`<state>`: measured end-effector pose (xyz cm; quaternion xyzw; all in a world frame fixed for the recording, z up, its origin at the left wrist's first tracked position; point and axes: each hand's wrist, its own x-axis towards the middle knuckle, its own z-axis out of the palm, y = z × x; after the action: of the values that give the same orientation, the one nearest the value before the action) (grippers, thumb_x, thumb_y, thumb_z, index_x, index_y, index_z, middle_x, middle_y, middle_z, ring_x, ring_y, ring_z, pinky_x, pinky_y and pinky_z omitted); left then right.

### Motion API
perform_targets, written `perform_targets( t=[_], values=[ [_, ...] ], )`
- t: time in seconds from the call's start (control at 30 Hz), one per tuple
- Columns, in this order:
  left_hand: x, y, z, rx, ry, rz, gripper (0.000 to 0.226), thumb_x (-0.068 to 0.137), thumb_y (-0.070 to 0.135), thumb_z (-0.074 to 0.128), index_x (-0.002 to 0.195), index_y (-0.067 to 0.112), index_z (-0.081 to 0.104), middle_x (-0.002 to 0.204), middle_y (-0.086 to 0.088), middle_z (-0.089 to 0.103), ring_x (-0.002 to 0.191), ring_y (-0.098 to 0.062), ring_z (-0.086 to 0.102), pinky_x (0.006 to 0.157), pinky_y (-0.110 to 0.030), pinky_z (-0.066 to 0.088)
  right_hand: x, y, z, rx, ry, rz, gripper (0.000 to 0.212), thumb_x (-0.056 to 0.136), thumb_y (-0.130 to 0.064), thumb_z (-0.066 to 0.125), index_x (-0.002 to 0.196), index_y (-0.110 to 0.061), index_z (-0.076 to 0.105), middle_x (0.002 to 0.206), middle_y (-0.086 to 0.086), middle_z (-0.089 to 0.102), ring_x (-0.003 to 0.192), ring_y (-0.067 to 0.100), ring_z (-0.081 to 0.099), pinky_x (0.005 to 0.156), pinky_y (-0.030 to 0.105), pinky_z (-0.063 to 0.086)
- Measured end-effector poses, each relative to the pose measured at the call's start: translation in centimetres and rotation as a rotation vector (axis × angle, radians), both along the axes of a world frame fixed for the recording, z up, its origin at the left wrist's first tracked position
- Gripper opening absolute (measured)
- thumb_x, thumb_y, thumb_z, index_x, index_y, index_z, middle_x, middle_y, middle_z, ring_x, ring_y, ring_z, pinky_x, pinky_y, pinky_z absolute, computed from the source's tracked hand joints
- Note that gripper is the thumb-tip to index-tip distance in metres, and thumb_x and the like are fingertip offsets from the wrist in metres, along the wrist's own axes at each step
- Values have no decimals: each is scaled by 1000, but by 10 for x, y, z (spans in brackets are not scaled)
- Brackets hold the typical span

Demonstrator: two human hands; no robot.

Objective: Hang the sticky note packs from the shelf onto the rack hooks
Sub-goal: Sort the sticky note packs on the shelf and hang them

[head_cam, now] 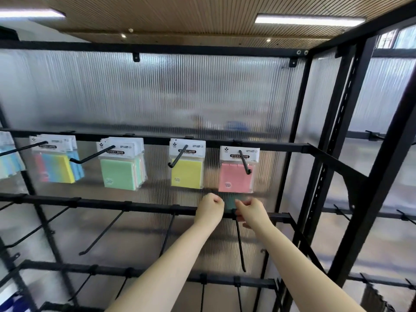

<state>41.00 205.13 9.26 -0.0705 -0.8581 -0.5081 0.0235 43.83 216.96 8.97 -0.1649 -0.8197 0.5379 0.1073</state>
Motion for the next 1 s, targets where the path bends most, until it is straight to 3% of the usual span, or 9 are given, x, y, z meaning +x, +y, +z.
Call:
perform_targets(
  t=[0.13,0.27,0.4,0.53,0.7,0.8,1.0],
  values=[
    [19,-19,-7,-149,-47,-116,17,93,22,46,93,17,63,95,-4,66,94,-25,62,79,-34,49,9,-22,-14,172,50,33,16,94,-19,51,93,-6,60,86,9,66,76,21,59,65,27,40],
    [33,-56,-5,-223,-4,-95,22,96,25,45,107,18,62,103,-4,66,96,-23,62,87,-43,52,14,-63,-12,316,86,122,13,92,-20,49,88,-15,60,80,-3,61,73,15,57,61,28,40],
    [42,-113,1,-309,28,-17,20,97,29,43,105,25,61,108,1,65,101,-21,60,88,-41,51,14,-109,-11,366,69,192,12,91,-20,48,86,-18,58,74,-7,57,70,14,55,62,29,40],
    [55,-179,9,-207,44,38,18,96,25,46,84,33,56,96,4,69,94,-20,64,85,-38,52,16,-163,-7,419,88,274,16,90,-21,48,85,-13,60,76,-1,59,72,22,55,62,30,40],
    [72,-274,12,-137,66,95,18,97,22,47,86,30,58,79,14,64,85,-13,64,78,-30,51,26,-241,-1,422,79,361,20,93,-25,47,93,-10,60,87,8,66,82,29,61,71,34,49],
    [84,-333,8,-123,75,145,25,96,19,46,81,35,56,80,13,65,82,-10,64,66,-25,48,33,-289,3,416,82,417,19,95,-25,46,91,-10,57,86,8,65,76,26,61,61,31,45],
    [107,-451,-10,-114,39,295,25,96,18,48,80,35,56,77,13,66,83,-13,65,75,-30,51,43,-395,9,447,74,524,19,94,-24,46,83,-10,53,87,12,61,84,34,61,67,33,43]
  ],
)
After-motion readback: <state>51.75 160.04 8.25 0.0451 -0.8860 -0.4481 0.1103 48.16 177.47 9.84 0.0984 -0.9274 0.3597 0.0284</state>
